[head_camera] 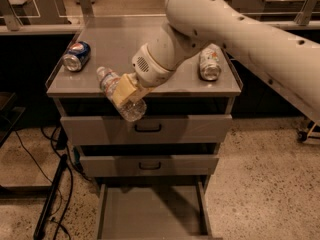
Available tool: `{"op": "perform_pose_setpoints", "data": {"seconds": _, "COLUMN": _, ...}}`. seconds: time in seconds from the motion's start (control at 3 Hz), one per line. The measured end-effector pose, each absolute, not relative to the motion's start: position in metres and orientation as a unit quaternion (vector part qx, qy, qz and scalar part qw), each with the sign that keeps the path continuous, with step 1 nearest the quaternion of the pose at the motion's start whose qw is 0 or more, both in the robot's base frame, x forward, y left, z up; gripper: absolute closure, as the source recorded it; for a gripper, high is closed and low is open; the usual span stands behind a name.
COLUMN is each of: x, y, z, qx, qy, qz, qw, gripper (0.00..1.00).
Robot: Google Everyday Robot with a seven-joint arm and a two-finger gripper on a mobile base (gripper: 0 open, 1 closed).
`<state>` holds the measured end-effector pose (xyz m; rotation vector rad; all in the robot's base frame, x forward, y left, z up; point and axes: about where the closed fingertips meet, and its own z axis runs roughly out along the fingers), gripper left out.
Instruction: Place water bottle into bottom drawer
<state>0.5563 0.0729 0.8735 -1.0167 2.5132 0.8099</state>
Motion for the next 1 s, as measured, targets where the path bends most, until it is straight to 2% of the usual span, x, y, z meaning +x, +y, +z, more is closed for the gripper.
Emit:
{"op": "perform_pose_setpoints", "data": {"seconds": 0.67, "x": 0.497, "y": 0.068, "z": 0.814, "qx": -0.307, "qy": 0.886, "qz": 0.331, "qw": 0.105, "gripper": 1.00}}
{"op": "perform_pose_setpoints", "data": {"seconds": 1.0, "x": 0.486, "y": 0.067, "z": 0.790, "qx": -0.288, "qy": 0.890, "qz": 0.343, "qw": 0.080, "gripper": 1.00}}
